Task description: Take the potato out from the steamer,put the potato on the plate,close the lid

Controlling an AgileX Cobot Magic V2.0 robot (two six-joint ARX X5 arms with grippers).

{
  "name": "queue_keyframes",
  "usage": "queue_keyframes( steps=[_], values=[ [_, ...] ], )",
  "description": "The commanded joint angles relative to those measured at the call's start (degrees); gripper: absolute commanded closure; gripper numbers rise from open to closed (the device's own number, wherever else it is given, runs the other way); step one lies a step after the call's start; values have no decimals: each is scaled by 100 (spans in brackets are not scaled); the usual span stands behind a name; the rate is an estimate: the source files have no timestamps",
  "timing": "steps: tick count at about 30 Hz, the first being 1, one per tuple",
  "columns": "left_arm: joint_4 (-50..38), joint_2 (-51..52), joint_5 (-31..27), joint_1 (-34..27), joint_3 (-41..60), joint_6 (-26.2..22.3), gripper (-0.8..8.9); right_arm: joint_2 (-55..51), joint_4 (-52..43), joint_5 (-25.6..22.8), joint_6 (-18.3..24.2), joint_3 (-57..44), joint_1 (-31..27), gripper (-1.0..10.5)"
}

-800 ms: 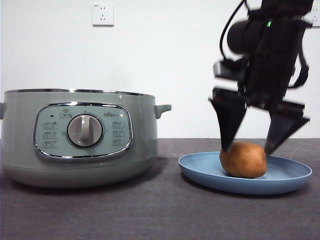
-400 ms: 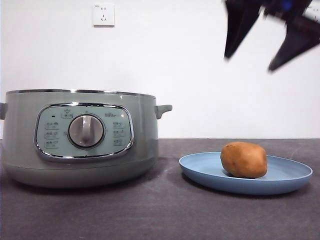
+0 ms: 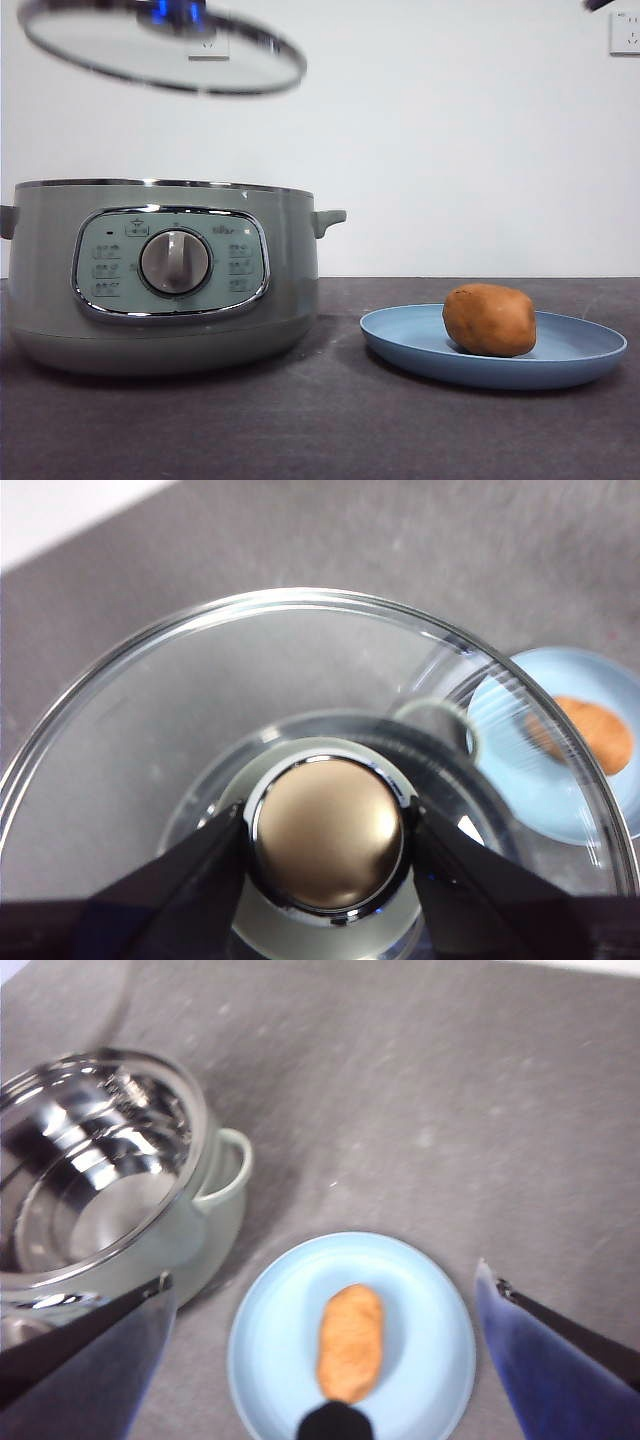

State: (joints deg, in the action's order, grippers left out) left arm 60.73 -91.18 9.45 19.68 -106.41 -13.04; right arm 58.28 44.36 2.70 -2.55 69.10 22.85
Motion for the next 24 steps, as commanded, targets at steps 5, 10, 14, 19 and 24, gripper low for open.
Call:
queue_keyframes(
  steps=[5, 10, 14, 19, 24],
  values=[
    [-686, 68, 26, 9, 885, 90, 822, -109, 160, -330, -68, -2, 0, 447],
    [-925, 85, 33, 9, 1276, 131, 822, -107, 138, -326, -68, -2, 2, 447],
    [-1047, 94, 201, 24, 1561, 144, 822, -107, 133, -326, -81, -2, 2, 447],
    [-1080, 94, 278, 22, 1873, 153, 822, -107, 131, -328, -107, -2, 0, 447],
    [-1176, 94, 280, 24, 2124, 153, 822, -107, 114, -326, -114, -2, 2, 447]
  ],
)
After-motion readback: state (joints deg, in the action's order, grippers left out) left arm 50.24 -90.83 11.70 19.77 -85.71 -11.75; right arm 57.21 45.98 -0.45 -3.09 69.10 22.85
